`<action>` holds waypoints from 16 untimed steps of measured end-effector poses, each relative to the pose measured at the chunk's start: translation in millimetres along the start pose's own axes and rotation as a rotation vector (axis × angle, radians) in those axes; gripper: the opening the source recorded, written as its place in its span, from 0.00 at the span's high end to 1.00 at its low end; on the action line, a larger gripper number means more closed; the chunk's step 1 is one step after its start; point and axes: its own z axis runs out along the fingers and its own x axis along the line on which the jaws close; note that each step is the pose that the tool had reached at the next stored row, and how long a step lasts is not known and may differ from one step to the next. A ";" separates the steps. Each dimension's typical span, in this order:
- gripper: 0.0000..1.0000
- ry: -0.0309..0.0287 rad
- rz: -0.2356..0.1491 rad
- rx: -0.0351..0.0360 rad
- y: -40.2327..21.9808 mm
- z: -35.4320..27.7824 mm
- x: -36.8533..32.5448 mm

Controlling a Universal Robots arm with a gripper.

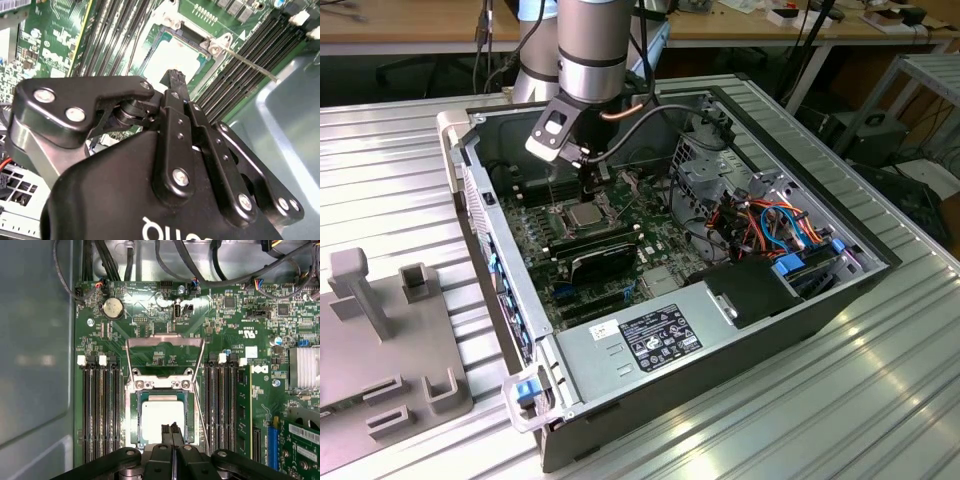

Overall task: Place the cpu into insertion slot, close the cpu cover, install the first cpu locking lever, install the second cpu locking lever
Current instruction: 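Close the cpu cover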

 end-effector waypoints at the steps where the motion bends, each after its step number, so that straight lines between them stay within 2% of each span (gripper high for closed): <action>1: 0.89 0.0000 0.000 0.0000 2.2 0.2 0.0; 5: 0.89 0.0001 0.000 -0.0001 11.2 1.0 0.2; 7: 0.89 0.0000 0.000 0.0000 13.5 1.1 0.1; 12: 0.89 0.0000 0.000 -0.0002 14.0 -0.5 0.2; 16: 0.89 0.0000 0.000 -0.0001 14.4 -6.3 0.2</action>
